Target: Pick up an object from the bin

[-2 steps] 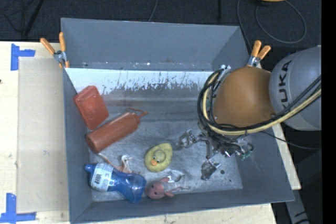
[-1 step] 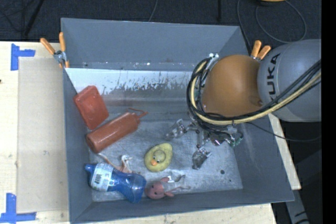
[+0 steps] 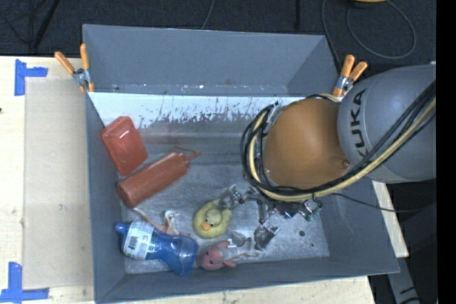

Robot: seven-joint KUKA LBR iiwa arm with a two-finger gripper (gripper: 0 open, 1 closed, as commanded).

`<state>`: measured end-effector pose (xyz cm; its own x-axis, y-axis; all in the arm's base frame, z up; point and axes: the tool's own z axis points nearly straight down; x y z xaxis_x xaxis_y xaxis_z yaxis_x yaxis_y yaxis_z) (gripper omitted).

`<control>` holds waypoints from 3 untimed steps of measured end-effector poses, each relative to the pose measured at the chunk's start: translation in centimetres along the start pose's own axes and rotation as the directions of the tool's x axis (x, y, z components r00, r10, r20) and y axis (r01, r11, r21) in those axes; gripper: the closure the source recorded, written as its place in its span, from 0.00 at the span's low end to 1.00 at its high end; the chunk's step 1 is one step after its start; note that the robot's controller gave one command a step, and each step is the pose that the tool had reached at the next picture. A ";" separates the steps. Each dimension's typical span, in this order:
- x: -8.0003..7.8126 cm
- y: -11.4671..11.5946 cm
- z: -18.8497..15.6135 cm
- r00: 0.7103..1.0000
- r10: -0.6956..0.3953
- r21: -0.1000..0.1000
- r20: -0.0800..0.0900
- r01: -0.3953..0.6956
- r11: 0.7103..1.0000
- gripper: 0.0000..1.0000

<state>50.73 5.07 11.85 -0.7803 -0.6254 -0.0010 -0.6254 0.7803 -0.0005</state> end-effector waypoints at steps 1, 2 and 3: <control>1.3 2.7 0.7 1.000 -0.022 -0.004 -0.003 0.022 1.000 0.00; -1.5 3.4 0.2 0.989 -0.147 -0.002 -0.001 0.147 0.989 0.00; -2.0 6.0 1.5 0.952 -0.308 -0.002 -0.002 0.308 0.952 0.00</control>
Offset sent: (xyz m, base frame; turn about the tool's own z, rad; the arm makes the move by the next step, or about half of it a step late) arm -0.0024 0.0472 0.0017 -0.1857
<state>48.56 10.99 10.33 -0.5502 -0.8351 0.0008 -0.8351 0.5502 0.0018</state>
